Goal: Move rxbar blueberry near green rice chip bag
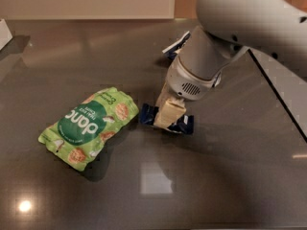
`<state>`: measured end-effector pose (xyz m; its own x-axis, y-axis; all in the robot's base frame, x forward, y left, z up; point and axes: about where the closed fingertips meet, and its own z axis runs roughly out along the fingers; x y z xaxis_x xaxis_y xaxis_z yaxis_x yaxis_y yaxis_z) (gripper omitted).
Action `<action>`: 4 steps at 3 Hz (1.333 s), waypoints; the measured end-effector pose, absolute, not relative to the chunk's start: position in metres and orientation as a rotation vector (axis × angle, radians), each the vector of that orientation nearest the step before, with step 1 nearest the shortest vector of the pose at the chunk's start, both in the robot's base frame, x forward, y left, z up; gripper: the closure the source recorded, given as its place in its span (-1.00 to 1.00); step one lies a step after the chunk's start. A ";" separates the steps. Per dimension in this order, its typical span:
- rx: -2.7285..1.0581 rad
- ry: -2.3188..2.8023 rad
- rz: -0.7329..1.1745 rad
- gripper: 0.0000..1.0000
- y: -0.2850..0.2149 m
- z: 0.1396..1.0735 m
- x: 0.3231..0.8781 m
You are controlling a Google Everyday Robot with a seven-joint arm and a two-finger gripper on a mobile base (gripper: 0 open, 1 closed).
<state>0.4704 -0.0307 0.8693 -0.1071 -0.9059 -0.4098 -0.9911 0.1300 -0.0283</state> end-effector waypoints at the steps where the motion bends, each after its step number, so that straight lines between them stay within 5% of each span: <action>1: -1.871 2.064 0.400 0.88 -0.007 0.862 0.472; 4: -1.877 2.046 0.410 -0.42 0.010 0.851 0.476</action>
Offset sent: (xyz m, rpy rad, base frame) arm 0.0081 0.0489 -0.0219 0.0187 0.0382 0.0517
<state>0.4760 0.0104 0.8513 -0.0748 -0.9001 -0.4292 -0.9960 0.0887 -0.0126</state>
